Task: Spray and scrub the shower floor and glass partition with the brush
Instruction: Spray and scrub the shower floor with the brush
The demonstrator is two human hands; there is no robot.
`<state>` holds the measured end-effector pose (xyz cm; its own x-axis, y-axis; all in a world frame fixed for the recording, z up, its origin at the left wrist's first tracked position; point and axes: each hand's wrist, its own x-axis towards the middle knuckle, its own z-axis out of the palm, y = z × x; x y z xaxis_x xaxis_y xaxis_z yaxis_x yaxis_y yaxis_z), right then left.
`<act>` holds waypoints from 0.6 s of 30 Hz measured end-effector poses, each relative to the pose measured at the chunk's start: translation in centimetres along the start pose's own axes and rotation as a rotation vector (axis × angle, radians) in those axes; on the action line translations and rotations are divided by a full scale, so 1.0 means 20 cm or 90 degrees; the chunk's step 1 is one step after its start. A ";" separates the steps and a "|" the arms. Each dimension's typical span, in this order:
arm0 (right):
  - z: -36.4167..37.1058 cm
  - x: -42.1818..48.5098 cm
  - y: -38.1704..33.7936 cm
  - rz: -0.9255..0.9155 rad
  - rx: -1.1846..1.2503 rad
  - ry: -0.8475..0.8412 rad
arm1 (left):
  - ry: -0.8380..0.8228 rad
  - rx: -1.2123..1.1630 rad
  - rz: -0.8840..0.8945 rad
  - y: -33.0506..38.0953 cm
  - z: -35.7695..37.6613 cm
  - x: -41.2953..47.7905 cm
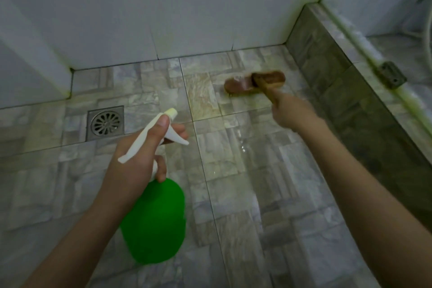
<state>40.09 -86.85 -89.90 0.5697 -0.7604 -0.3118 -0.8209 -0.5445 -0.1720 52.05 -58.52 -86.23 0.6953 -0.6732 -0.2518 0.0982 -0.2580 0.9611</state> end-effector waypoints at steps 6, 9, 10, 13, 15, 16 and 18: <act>-0.14 0.37 -0.16 -0.028 -0.040 -0.020 | -0.002 -0.034 0.014 0.00 -0.02 0.01; -0.07 0.05 -0.07 -0.022 -0.058 -0.057 | 0.003 -0.058 0.016 0.00 -0.04 0.01; -0.02 -0.11 -0.04 -0.037 -0.041 -0.077 | 0.007 -0.058 0.019 0.01 -0.05 0.01; 0.08 -0.30 -0.07 -0.086 -0.030 -0.120 | 0.016 -0.060 0.009 0.02 -0.05 0.00; 0.10 -0.14 -0.18 -0.134 -0.074 -0.086 | 0.014 -0.053 0.008 0.03 -0.04 0.00; 0.09 -0.03 -0.25 -0.150 -0.080 -0.061 | 0.016 -0.055 0.010 0.04 -0.04 -0.01; 0.01 0.19 -0.39 -0.168 -0.066 -0.045 | 0.024 -0.059 0.015 0.05 -0.03 -0.02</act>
<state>48.73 -85.38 -89.95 0.7562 -0.5625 -0.3343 -0.6337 -0.7568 -0.1600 52.30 -58.13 -85.19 0.7249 -0.6509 -0.2255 0.1451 -0.1757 0.9737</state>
